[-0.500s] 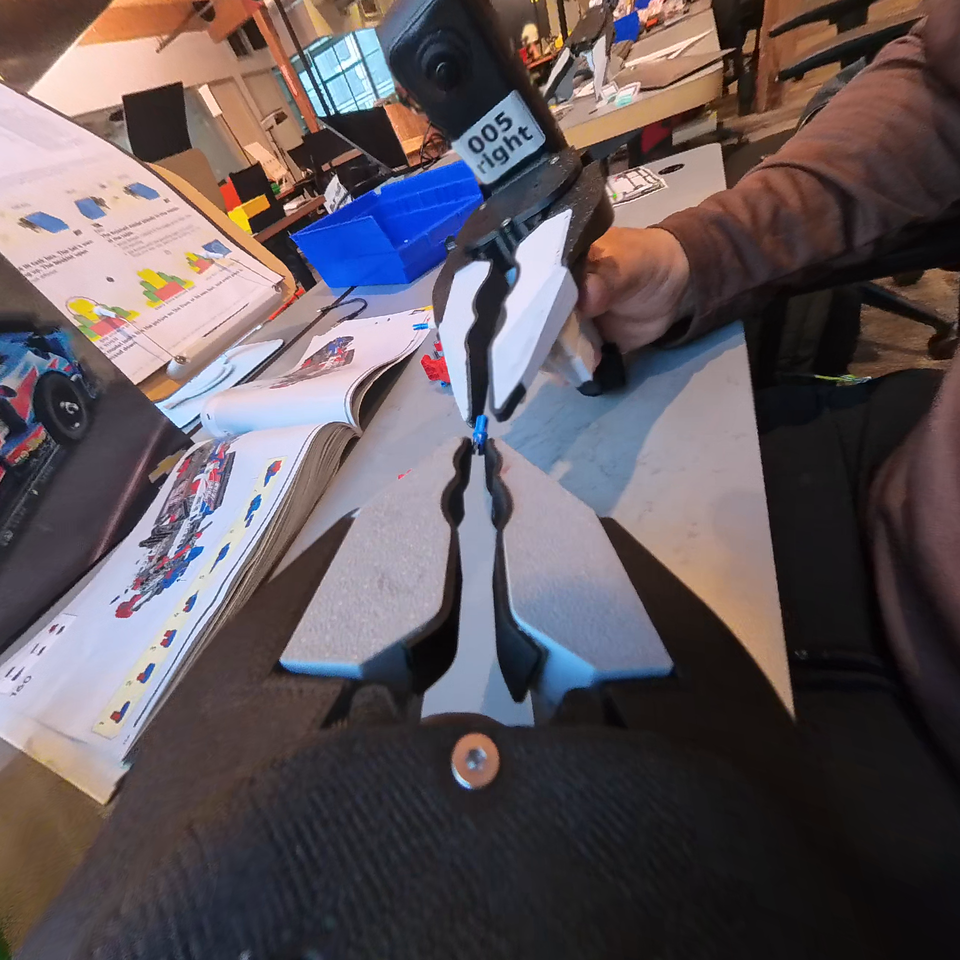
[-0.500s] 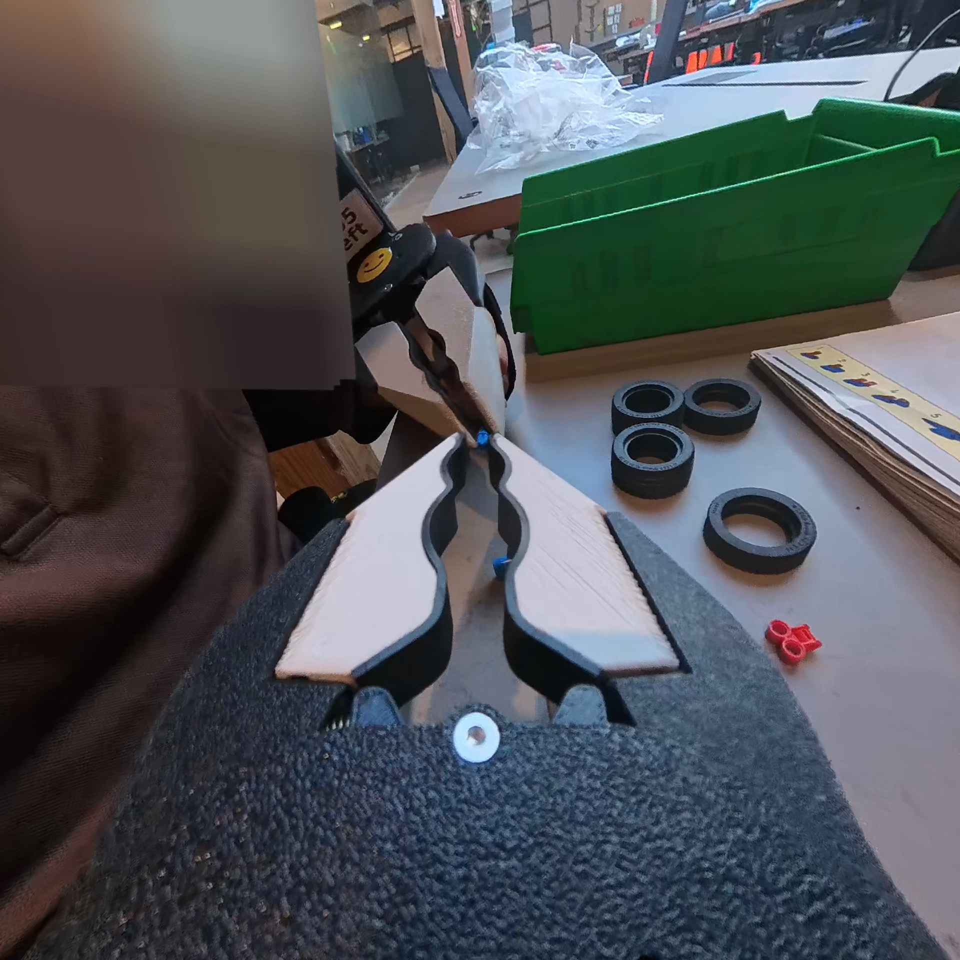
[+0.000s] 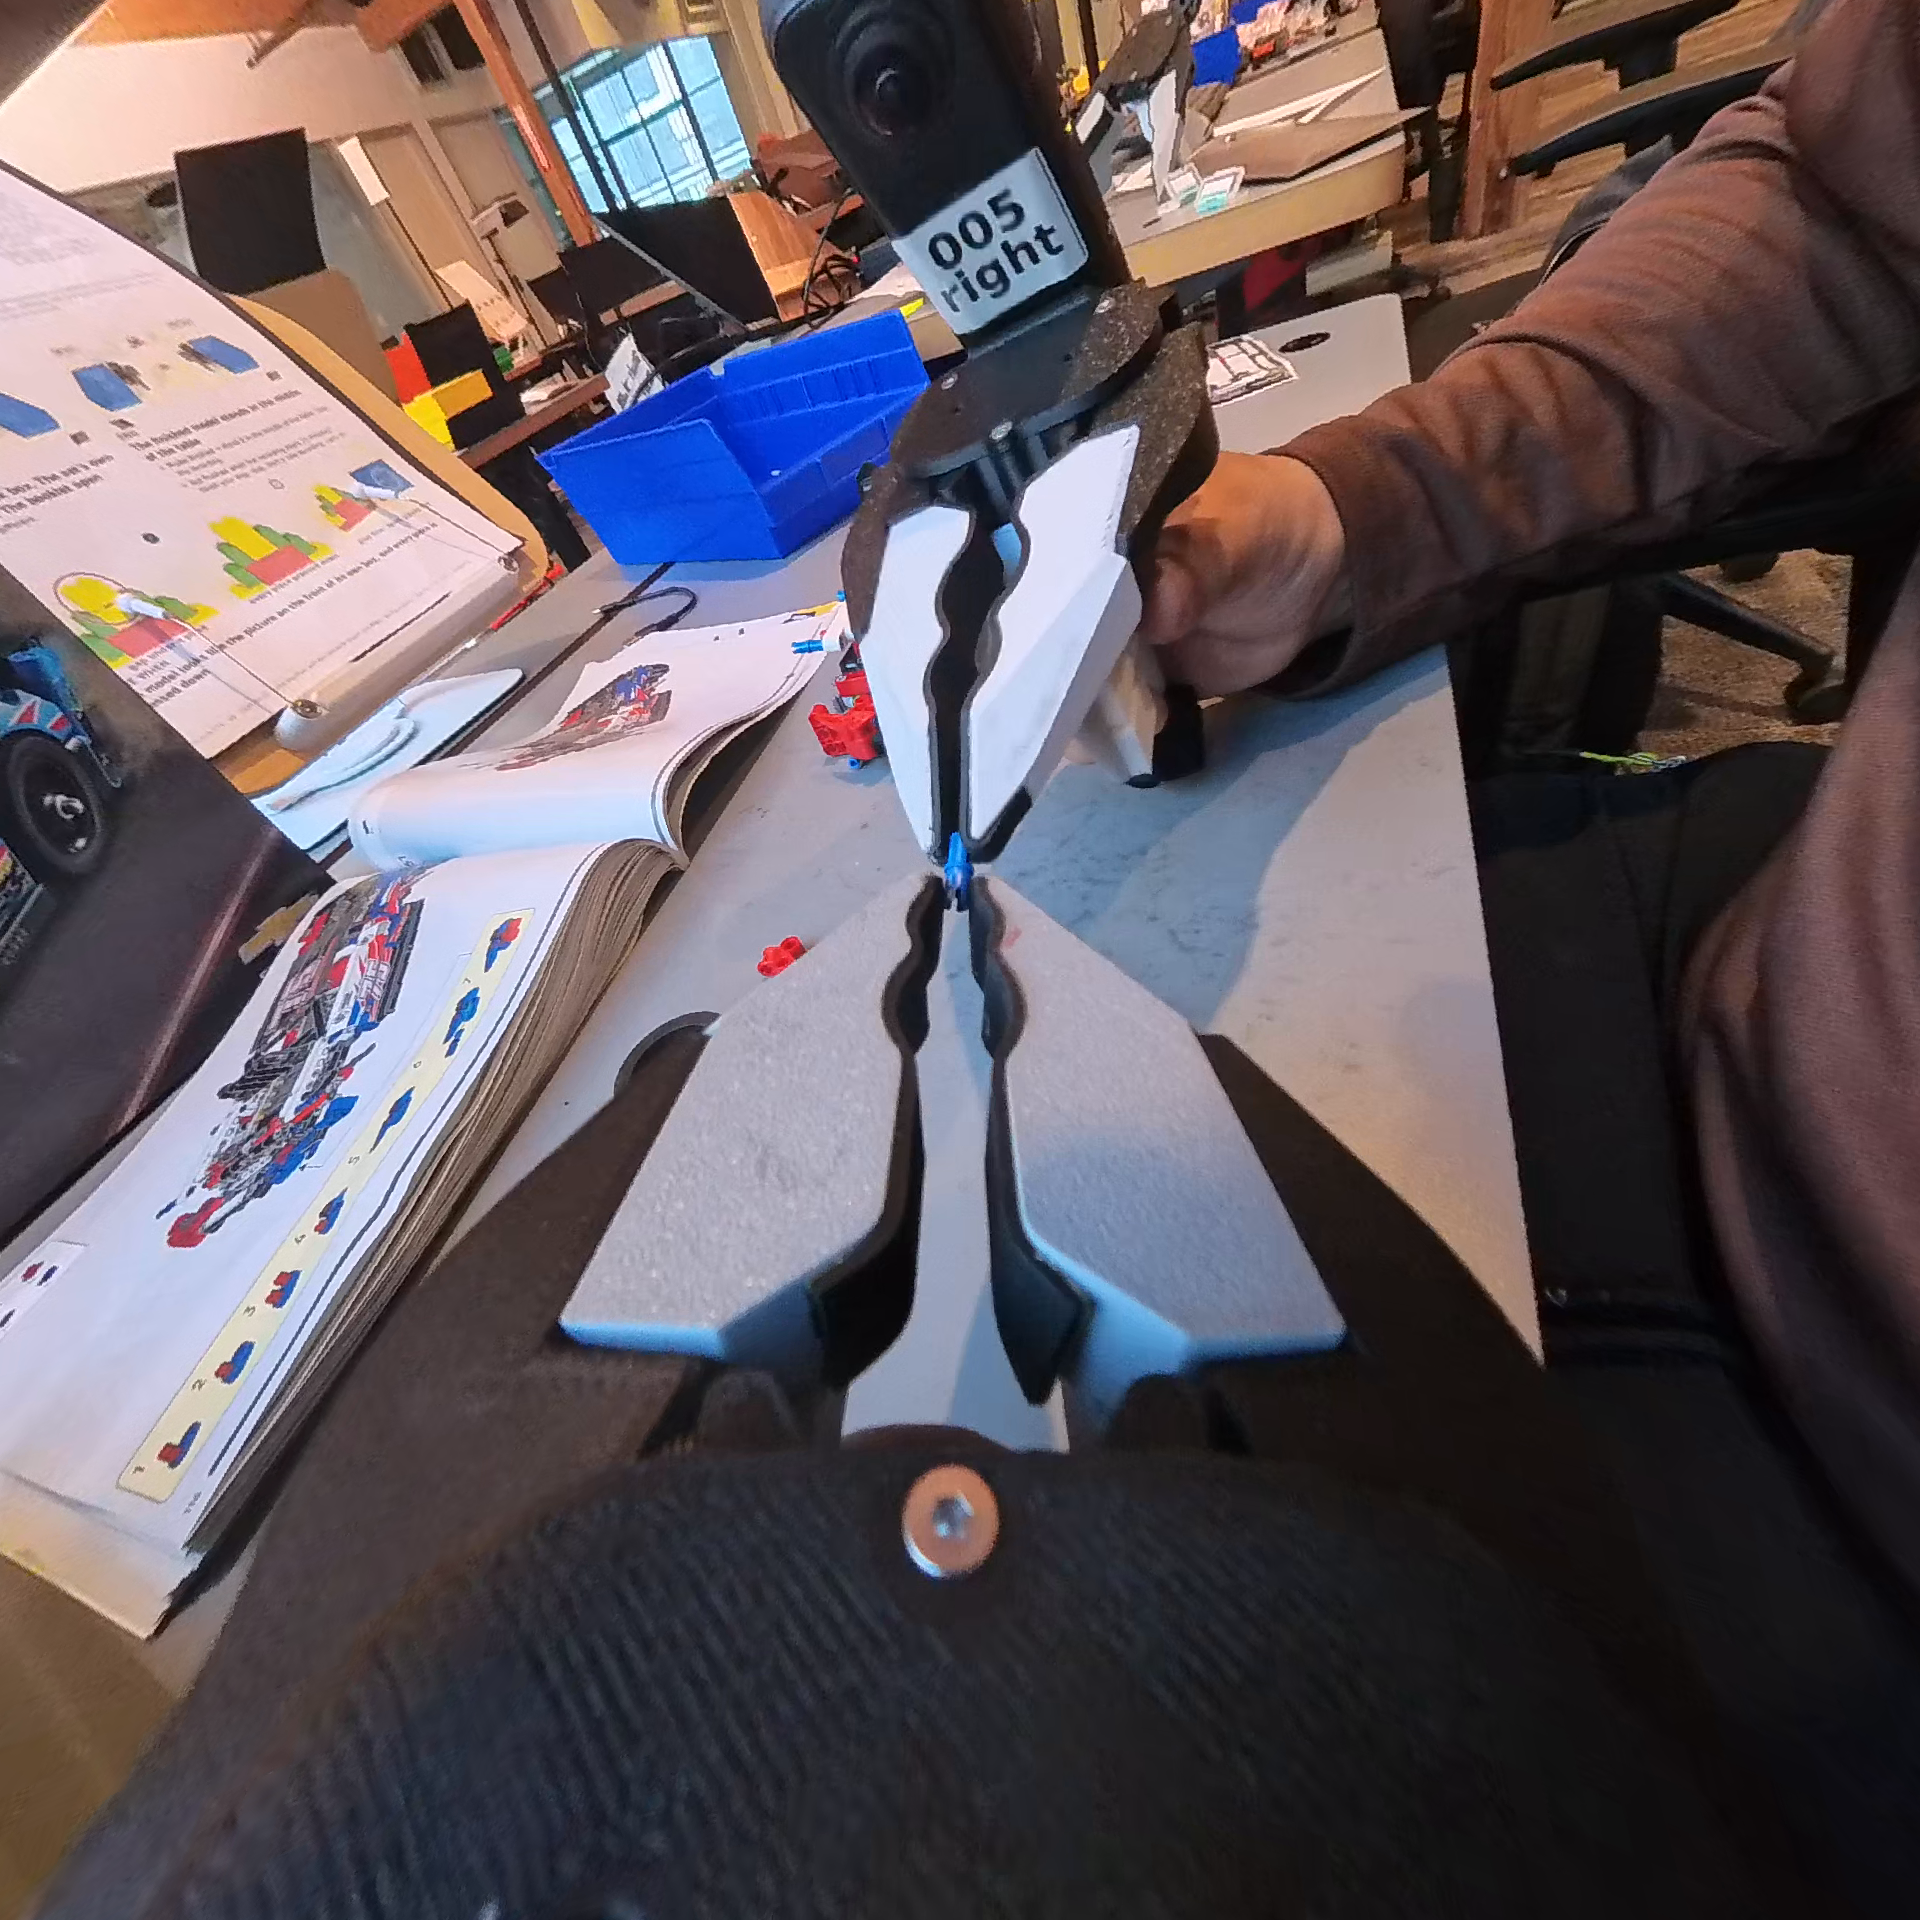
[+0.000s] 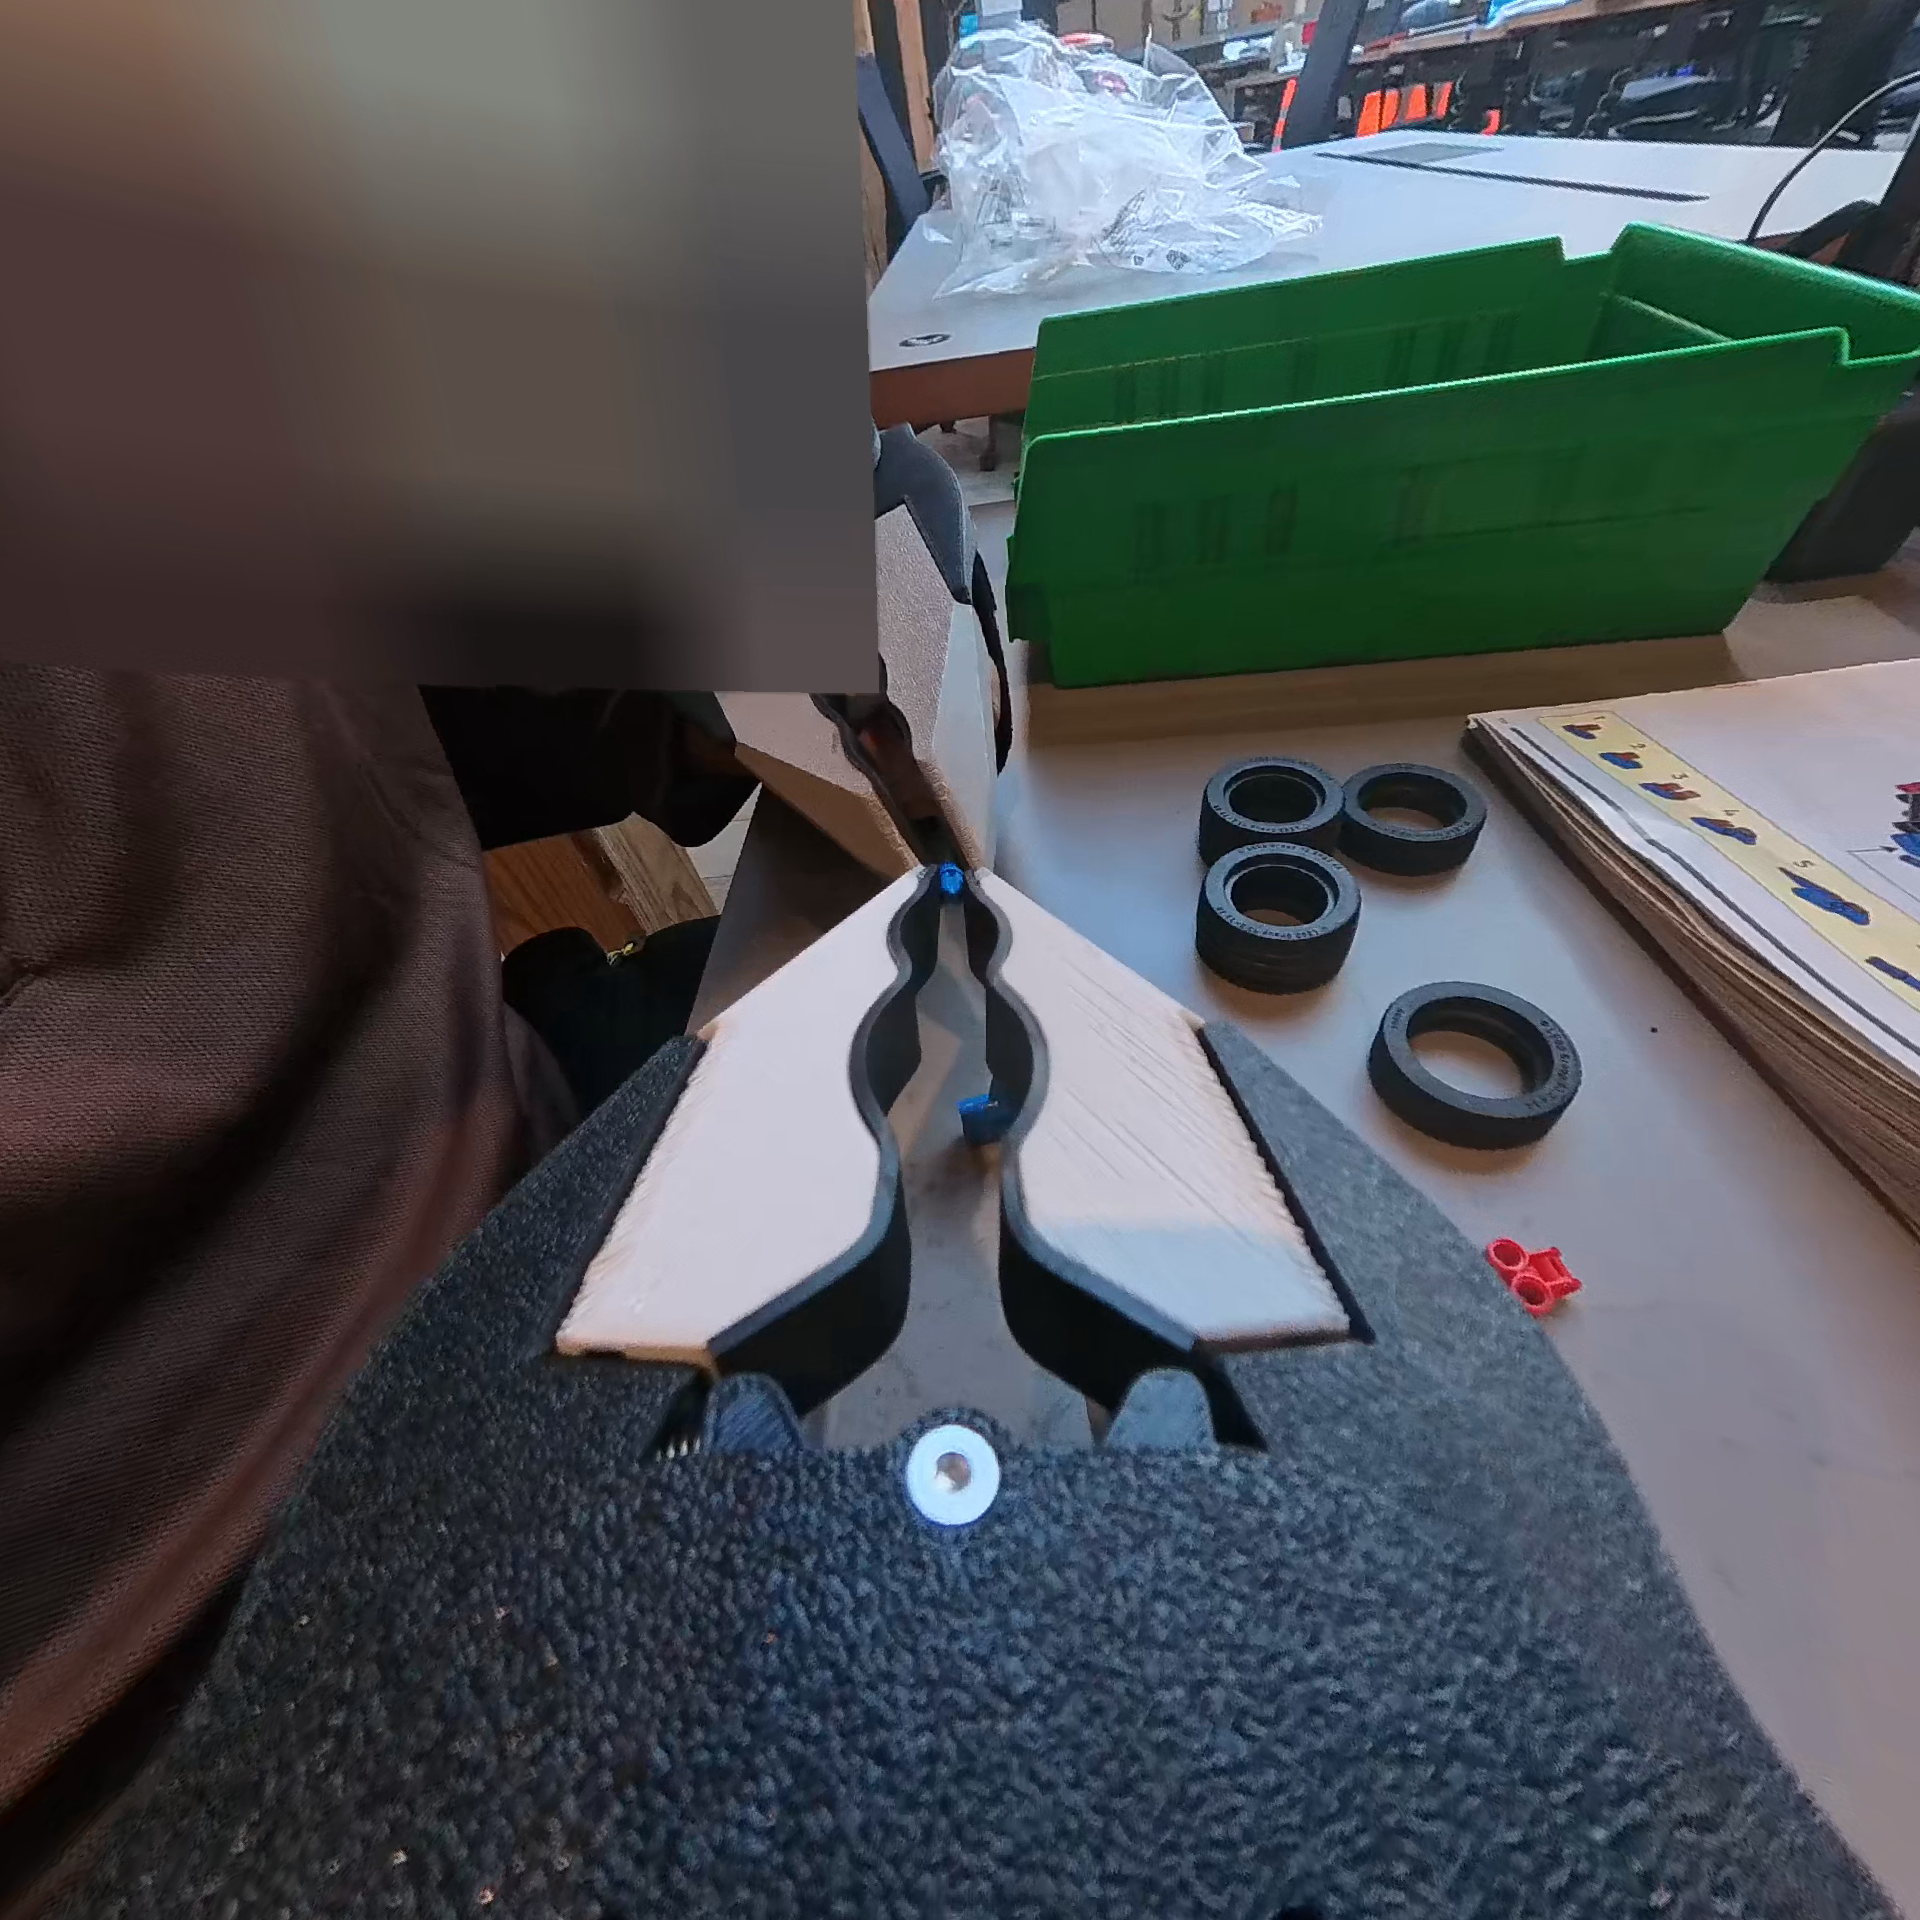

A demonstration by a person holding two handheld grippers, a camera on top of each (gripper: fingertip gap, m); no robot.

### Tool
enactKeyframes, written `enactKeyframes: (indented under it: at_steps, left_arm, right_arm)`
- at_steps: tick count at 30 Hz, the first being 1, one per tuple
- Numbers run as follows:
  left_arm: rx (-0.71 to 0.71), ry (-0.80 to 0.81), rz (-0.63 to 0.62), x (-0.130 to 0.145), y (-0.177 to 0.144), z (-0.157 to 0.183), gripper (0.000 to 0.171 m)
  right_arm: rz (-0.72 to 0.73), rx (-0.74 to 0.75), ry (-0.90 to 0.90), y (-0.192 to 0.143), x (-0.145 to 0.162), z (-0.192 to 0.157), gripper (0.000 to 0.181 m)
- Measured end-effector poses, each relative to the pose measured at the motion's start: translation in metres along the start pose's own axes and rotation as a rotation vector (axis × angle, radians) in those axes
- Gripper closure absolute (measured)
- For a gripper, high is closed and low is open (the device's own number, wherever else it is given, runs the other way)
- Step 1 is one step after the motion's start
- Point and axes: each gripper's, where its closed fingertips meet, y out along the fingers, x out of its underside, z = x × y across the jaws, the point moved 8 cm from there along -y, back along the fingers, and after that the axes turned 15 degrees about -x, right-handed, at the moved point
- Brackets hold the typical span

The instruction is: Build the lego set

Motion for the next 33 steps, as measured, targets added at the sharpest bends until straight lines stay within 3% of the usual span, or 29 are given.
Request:
enactKeyframes:
  at_steps: [7,10,12,15,21,28,33]
  left_arm:
    - [0.017,-0.087,-0.046,0.003,0.003,-0.004,0.167]
    - [0.062,-0.175,-0.109,0.008,0.004,-0.01,0.142]
    - [0.114,-0.201,-0.216,0.016,0.006,-0.012,0.123]
    - [0.182,-0.168,-0.338,0.024,0.008,-0.005,0.121]
    - [0.21,-0.091,-0.505,0.035,0.024,0.008,0.124]
    - [0.258,-0.065,-0.551,0.038,0.032,0.012,0.157]
    - [0.274,-0.072,-0.552,0.039,0.033,0.011,0.157]
  right_arm:
    - [-0.045,0.039,0.033,-0.003,-0.001,0.003,0.178]
    - [-0.152,0.096,0.114,-0.01,0.004,0.01,0.178]
    - [-0.239,0.124,0.161,-0.012,0.01,0.011,0.178]
    - [-0.37,0.129,0.167,-0.006,0.017,0.01,0.178]
    - [-0.56,0.118,0.138,0.008,0.021,0.01,0.178]
    - [-0.672,0.108,0.108,0.017,0.019,0.01,0.178]
    - [-0.734,0.118,0.076,0.02,0.018,0.01,0.178]
